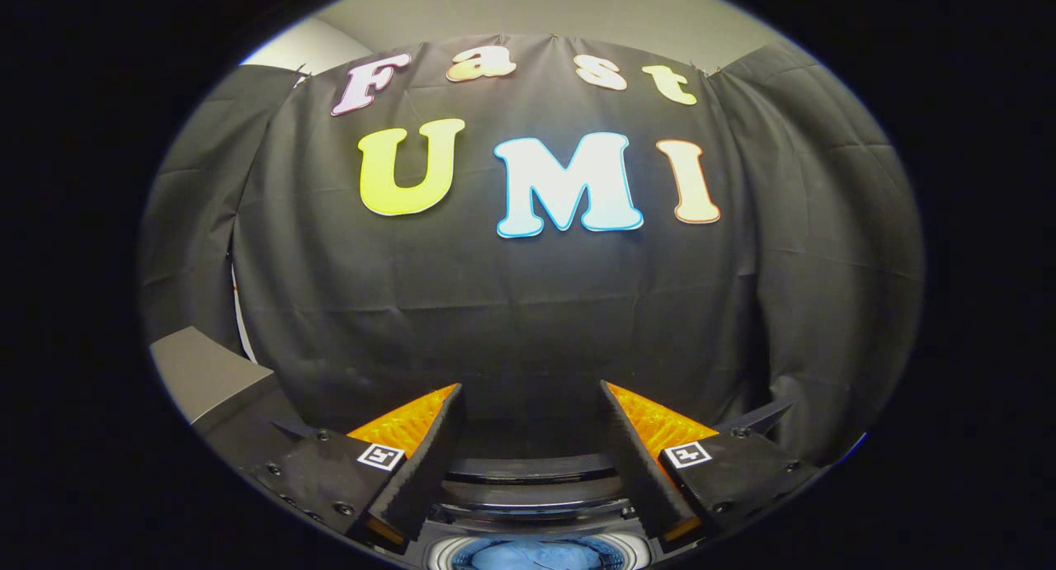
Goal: Put the clothes into the washing machine and then close the washing machine lid.
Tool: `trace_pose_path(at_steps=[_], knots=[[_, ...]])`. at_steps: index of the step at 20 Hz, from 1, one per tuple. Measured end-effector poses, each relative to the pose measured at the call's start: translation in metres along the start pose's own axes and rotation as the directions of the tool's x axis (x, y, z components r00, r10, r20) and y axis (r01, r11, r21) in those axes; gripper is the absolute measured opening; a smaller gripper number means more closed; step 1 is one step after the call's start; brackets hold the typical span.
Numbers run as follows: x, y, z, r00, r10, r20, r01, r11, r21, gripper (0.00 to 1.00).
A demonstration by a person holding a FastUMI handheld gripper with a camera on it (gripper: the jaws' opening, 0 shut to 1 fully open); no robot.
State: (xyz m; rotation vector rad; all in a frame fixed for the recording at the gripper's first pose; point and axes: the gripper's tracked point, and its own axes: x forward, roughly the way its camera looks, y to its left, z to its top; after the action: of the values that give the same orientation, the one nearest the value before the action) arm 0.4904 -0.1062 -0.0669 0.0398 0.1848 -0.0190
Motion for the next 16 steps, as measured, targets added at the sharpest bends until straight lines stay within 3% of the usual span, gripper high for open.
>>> trace_pose_path(at_steps=[16], knots=[[-0.066,-0.001,-0.032,1.000,-0.012,-0.004,0.012,1.000,-0.011,0.99]])
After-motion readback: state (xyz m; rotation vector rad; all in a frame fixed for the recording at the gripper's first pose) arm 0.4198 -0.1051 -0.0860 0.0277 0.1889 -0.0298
